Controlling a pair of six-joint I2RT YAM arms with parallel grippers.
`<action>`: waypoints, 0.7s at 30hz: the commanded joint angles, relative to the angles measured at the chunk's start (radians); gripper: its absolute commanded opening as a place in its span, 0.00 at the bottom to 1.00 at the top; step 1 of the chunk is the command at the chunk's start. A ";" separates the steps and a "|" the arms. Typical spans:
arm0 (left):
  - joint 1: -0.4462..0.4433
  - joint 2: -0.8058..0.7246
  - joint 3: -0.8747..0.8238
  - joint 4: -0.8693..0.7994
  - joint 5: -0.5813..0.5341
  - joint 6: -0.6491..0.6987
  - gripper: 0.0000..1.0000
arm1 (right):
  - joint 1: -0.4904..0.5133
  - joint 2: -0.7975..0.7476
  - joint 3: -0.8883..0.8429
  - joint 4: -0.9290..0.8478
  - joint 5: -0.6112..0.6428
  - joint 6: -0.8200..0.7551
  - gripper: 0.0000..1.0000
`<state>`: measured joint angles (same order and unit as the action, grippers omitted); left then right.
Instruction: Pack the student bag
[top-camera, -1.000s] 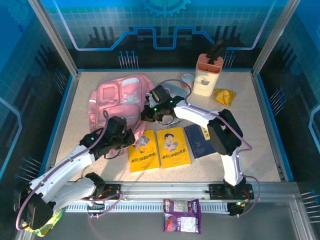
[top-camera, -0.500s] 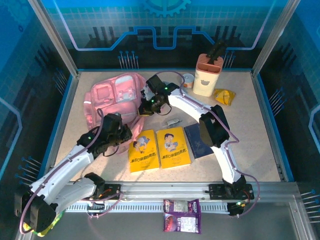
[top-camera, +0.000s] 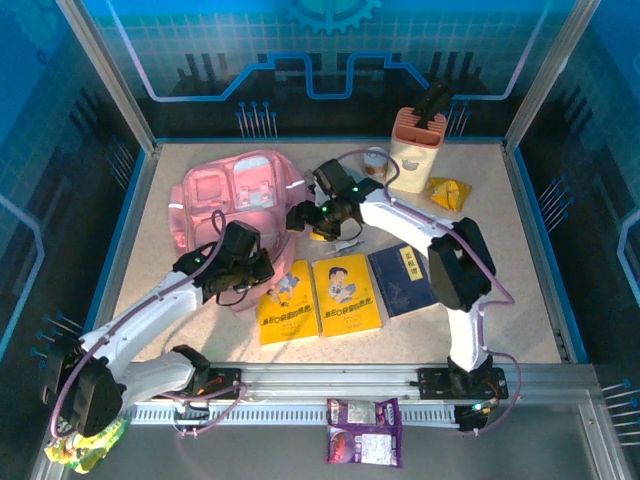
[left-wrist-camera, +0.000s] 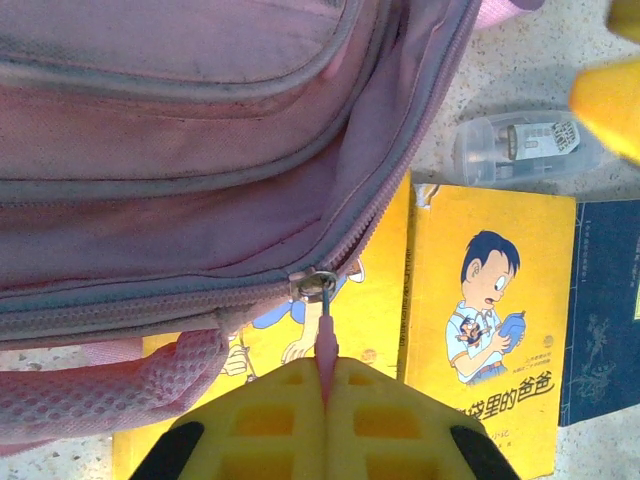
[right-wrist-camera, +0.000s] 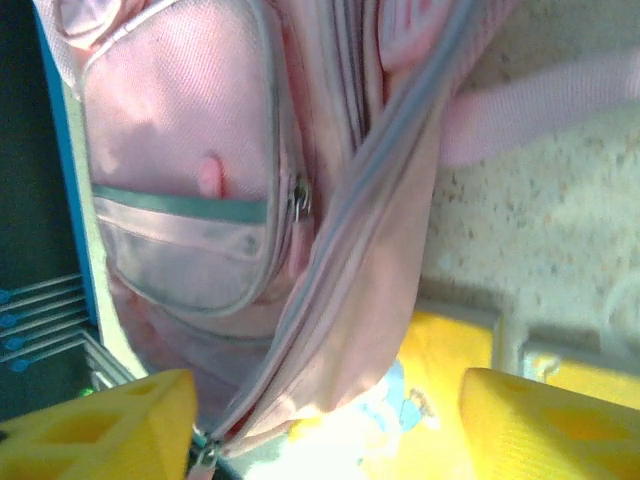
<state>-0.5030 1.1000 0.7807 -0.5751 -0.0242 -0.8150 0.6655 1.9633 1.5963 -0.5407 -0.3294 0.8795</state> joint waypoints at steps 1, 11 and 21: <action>-0.016 0.013 0.050 -0.003 0.036 -0.019 0.00 | 0.051 -0.058 -0.107 0.121 0.018 0.190 0.77; -0.032 0.045 0.081 -0.037 0.039 -0.021 0.00 | 0.086 0.072 -0.051 0.177 0.061 0.301 0.68; -0.042 0.049 0.078 -0.094 0.054 0.004 0.00 | 0.073 0.121 -0.017 0.190 0.123 0.255 0.04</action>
<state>-0.5289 1.1545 0.8242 -0.6037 -0.0200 -0.8139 0.7563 2.0773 1.5398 -0.3717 -0.2646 1.1488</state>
